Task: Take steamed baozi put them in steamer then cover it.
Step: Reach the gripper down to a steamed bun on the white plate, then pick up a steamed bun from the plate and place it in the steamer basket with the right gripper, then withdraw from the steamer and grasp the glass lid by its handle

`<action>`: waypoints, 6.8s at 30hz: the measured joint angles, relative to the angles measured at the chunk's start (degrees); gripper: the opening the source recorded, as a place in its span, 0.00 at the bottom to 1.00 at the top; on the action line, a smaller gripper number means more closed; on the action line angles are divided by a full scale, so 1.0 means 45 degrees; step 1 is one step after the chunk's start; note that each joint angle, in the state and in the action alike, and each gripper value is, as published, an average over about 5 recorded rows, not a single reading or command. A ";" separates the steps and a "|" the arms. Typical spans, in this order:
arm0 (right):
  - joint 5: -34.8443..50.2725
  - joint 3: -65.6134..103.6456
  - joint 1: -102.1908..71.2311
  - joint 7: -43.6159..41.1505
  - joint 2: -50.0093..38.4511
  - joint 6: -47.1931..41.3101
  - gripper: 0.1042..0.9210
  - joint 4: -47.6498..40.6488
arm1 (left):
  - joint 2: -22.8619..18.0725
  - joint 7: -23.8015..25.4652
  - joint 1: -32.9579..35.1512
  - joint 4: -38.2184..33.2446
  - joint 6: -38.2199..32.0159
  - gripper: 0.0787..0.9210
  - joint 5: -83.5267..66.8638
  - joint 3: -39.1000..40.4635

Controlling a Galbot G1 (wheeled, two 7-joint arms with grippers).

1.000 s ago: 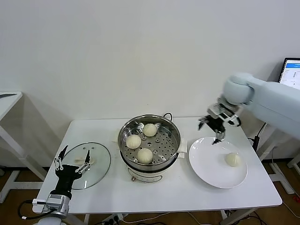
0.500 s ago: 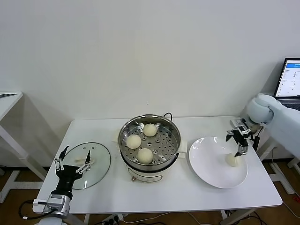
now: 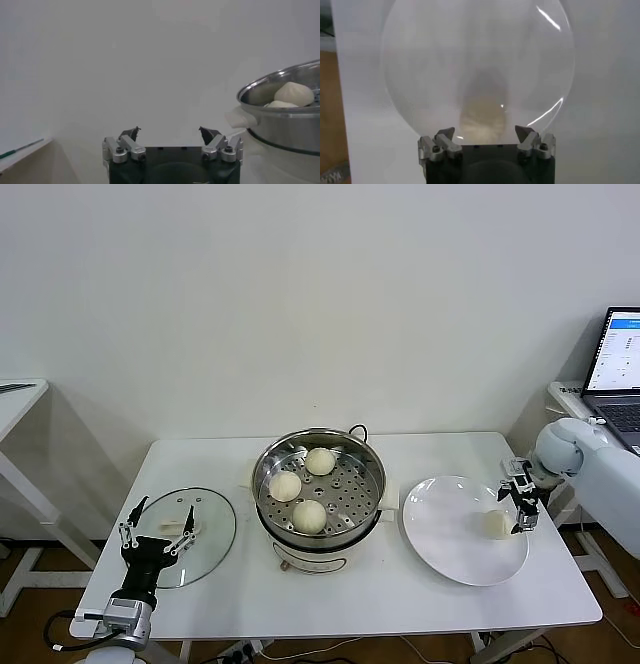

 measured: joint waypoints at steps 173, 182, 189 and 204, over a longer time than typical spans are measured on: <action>1.3433 0.9467 -0.6913 1.1930 0.0089 -0.0955 0.88 0.9181 | -0.0004 0.0090 -0.0966 0.0330 -0.0134 0.88 -0.0563 -0.0096; 1.2281 1.3250 -1.2850 1.4393 0.3423 0.1692 0.88 1.0720 | -0.0020 -0.0008 -0.1123 0.0641 -0.0772 0.88 -0.0398 -0.0066; 1.1290 1.4218 -1.5723 1.5353 0.5868 0.3469 0.88 1.1225 | 0.0064 -0.0224 -0.0976 0.1054 -0.1209 0.88 0.0224 -0.0103; 1.0228 1.4858 -1.7845 1.6137 0.8410 0.5035 0.88 1.1336 | 0.0831 -0.3041 -0.0930 0.4214 -0.4048 0.88 0.8940 -0.0530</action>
